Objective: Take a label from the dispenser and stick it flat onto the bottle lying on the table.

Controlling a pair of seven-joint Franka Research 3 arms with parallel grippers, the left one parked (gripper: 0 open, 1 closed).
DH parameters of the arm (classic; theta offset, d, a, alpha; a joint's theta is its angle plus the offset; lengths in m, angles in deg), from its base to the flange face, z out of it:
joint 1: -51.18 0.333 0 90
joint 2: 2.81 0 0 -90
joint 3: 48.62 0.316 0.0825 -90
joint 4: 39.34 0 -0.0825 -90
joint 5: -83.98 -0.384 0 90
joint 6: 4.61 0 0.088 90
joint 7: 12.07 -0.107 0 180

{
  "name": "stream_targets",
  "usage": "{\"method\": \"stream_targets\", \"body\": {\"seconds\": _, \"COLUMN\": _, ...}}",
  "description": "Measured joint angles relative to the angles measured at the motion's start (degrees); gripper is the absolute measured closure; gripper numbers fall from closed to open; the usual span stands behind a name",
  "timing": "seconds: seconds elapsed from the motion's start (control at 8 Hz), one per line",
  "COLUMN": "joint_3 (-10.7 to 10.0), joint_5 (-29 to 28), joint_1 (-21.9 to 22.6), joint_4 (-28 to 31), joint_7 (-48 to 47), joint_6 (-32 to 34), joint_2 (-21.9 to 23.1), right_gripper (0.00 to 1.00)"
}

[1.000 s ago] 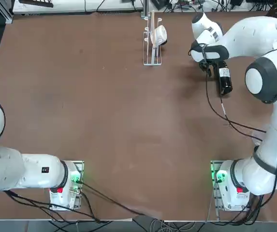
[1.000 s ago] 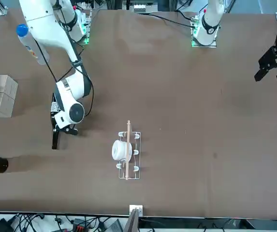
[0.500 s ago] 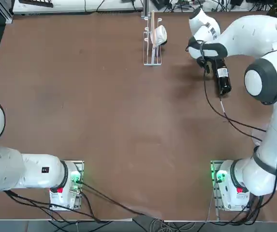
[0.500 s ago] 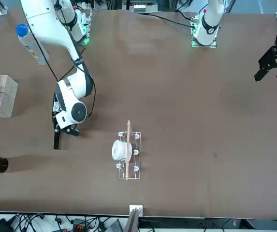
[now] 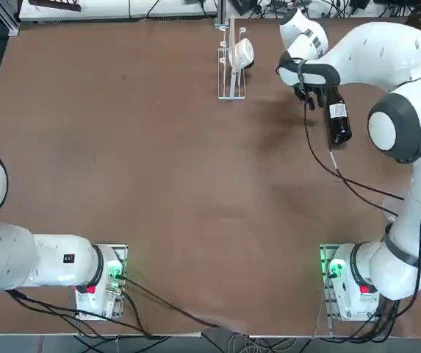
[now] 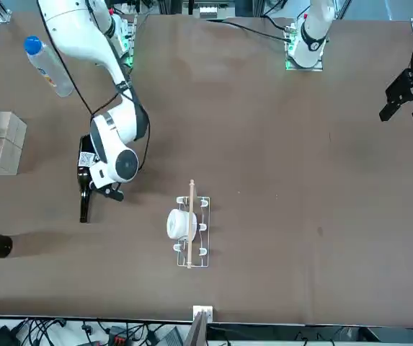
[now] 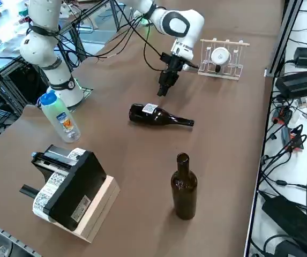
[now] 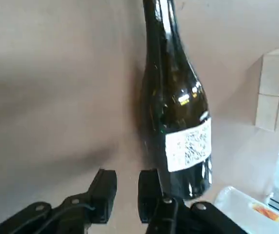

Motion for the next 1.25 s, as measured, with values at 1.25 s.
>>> {"method": "stream_targets", "body": {"seconds": 1.25, "joint_3": -1.74, "joint_5": 6.95, "joint_1": -0.34, "joint_4": 10.81, "joint_7": -0.12, "joint_6": -3.87, "joint_2": 3.71, "right_gripper": 0.67}}
